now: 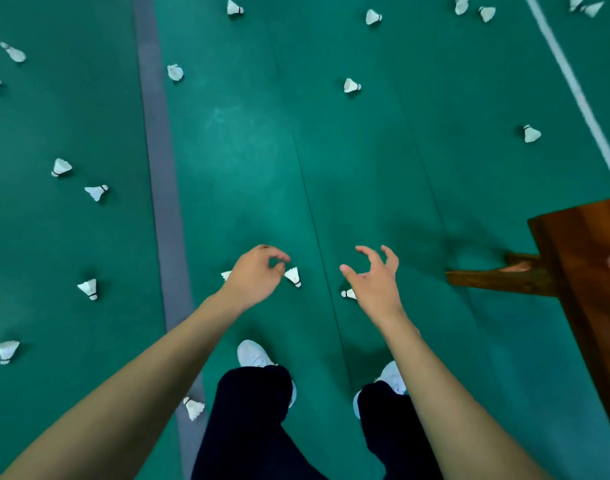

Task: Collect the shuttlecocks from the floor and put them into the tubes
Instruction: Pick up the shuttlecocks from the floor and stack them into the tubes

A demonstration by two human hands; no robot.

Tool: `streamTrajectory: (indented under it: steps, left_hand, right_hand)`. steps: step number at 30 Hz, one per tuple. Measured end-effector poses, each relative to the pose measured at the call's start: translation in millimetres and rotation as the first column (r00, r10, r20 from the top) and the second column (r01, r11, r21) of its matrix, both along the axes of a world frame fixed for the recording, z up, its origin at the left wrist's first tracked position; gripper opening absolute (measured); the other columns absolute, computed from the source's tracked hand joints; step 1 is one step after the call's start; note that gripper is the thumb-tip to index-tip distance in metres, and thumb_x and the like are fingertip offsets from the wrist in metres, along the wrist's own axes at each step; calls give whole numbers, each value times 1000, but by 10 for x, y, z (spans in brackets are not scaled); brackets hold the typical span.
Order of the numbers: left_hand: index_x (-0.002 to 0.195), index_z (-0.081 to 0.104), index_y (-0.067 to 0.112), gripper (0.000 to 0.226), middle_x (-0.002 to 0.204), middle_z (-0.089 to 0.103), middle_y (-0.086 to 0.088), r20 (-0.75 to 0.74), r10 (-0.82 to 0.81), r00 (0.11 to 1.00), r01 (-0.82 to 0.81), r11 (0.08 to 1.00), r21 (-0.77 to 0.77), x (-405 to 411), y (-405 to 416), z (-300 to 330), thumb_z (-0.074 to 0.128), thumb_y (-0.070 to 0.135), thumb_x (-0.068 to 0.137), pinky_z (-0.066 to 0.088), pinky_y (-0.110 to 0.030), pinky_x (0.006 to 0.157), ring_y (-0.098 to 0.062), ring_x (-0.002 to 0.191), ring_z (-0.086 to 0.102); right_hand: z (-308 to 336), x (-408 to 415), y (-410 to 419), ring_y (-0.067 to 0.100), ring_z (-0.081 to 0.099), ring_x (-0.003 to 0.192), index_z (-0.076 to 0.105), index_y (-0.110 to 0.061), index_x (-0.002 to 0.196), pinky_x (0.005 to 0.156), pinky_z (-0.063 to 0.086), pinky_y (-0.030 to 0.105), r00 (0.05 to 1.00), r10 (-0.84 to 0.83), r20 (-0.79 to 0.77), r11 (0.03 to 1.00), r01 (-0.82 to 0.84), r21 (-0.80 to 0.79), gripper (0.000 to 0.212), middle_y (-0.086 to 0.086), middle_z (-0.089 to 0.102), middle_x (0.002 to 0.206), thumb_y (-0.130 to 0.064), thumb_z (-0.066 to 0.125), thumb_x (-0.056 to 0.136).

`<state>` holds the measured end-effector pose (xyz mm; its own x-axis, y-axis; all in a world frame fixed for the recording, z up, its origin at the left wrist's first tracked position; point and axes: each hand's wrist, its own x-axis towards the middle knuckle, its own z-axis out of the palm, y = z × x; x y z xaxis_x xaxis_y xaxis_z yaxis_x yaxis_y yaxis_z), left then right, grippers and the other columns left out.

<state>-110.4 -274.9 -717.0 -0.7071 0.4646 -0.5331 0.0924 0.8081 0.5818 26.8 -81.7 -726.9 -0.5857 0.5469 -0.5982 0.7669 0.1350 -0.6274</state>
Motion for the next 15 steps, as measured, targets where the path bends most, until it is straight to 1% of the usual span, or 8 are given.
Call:
streamTrajectory:
  steps: [3, 5, 6, 8, 10, 12, 14, 15]
  left_hand:
    - [113, 70, 22, 21, 77, 63, 0, 25, 21, 999, -19, 997, -71, 22, 147, -812, 58, 19, 96, 37, -18, 52, -11, 52, 52]
    - [115, 69, 21, 23, 72, 60, 2, 28, 1, 1000, 2, 995, -101, 48, 285, -1451, 57, 19, 95, 35, -20, 49, -10, 48, 48]
    - [116, 70, 20, 25, 84, 62, 0, 20, -18, 1000, 20, 994, -108, 42, 353, -1761, 56, 19, 95, 39, -22, 55, -12, 54, 52]
    - [116, 70, 19, 26, 103, 63, 0, 11, -52, 999, 53, 989, -139, 37, 486, -2450, 55, 18, 94, 41, -22, 69, -19, 72, 61]
    - [113, 71, 18, 26, 99, 63, 0, 26, -43, 999, 47, 983, -177, 30, 611, -3191, 54, 16, 93, 41, -22, 72, -21, 76, 62]
    - [101, 71, 9, 21, 93, 66, -9, 38, 1, 999, 7, 976, -216, 1, 658, -3811, 51, 13, 93, 45, -27, 71, -29, 82, 64]
    - [87, 68, 3, 24, 101, 68, -15, 39, 7, 999, 3, 969, -248, -23, 698, -4522, 46, 11, 95, 48, -29, 84, -32, 118, 58]
    - [90, 70, 4, 25, 113, 68, -15, 45, 5, 999, 8, 958, -286, -18, 694, -4855, 46, 10, 95, 46, -30, 95, -31, 135, 45]
  right_hand:
    - [-930, 191, 196, 21, 63, 85, 51, -27, 144, 88, 41, 28, 996, -15, 91, 1000, 13, 19, 52, 1, 9, 165, -39, 67, 96]
    - [-1670, 353, 344, 7, 61, 73, 51, -25, 144, 83, 37, 25, 989, 10, 145, 1000, -11, 11, 51, 3, 14, 163, -38, 65, 96]
    - [-2046, 410, 415, 1, 57, 71, 52, -24, 143, 82, 37, 26, 988, 8, 155, 1000, -11, 18, 50, 5, 17, 161, -36, 65, 96]
    - [-2846, 496, 521, 8, 59, 74, 56, -19, 139, 82, 40, 28, 979, -42, 202, 999, 43, -3, 45, 10, 32, 153, -30, 64, 96]
    - [-3644, 563, 564, 22, 64, 81, 62, -12, 131, 77, 50, 35, 938, -197, 285, 968, 232, -93, 37, 11, 57, 127, -22, 64, 96]
    - [-4239, 603, 574, 25, 62, 74, 63, -6, 121, 63, 52, 35, 823, -395, 409, 836, 506, -211, 28, 11, 63, 100, -18, 62, 96]
    - [-4886, 614, 634, 30, 61, 76, 60, -2, 118, 70, 58, 40, 721, -513, 465, 741, 646, -184, 27, 16, 61, 115, -18, 62, 96]
    - [-5198, 589, 659, 32, 62, 80, 60, 2, 120, 80, 60, 45, 705, -532, 468, 749, 651, -129, 32, 19, 57, 128, -19, 62, 96]
